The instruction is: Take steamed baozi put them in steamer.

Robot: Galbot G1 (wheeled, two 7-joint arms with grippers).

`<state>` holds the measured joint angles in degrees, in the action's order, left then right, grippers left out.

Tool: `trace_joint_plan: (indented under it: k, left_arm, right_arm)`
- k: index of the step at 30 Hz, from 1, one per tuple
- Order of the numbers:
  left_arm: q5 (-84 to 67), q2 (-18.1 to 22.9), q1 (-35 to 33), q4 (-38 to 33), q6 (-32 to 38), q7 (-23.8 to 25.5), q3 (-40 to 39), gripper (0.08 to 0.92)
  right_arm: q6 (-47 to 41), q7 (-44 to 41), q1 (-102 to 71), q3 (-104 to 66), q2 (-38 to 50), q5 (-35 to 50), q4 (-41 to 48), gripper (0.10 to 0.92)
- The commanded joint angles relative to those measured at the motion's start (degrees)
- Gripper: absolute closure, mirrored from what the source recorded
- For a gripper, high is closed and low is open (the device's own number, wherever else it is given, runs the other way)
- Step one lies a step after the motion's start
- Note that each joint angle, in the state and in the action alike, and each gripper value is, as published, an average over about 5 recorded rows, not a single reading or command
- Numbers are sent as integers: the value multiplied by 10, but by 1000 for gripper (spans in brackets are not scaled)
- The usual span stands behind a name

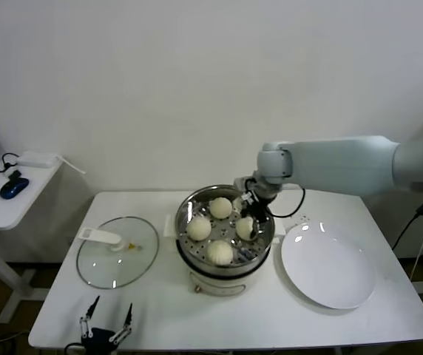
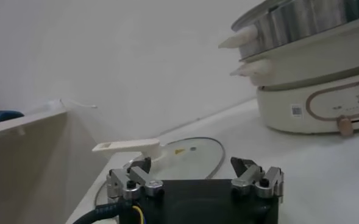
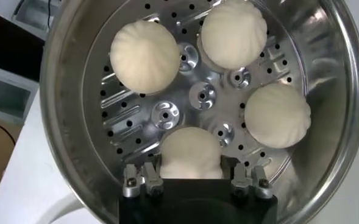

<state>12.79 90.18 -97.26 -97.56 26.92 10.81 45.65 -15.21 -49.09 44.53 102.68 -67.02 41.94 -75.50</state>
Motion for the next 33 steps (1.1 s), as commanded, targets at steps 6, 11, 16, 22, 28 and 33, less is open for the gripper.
trace_joint_plan:
  k: [6, 11, 16, 22, 28, 33]
  left_arm:
    - [-1, -1, 0, -4, -2, 2, 3, 177]
    - [-2, -3, -4, -11, -3, 3, 4, 177]
    - [-3, -3, -6, -18, -3, 1, 3, 177]
    - [1, -1, -7, -21, -4, -4, -2, 177]
    - [3, 1, -7, -30, -8, -3, -4, 177]
    - [5, 2, -10, -34, -9, -2, -3, 177]
  right_arm:
    - [32, -47, 88, 1, 45, 68, 7, 222]
    - [42, -41, 161, 22, 122, 100, -38, 203]
    - [25, 119, 134, -5, 273, 109, -134, 202]
    - [25, 307, -104, -237, 446, 37, -220, 203]
    - [22, 391, -703, -803, 523, -45, -290, 203]
    - [76, 417, -1143, -1222, 440, -50, -338, 203]
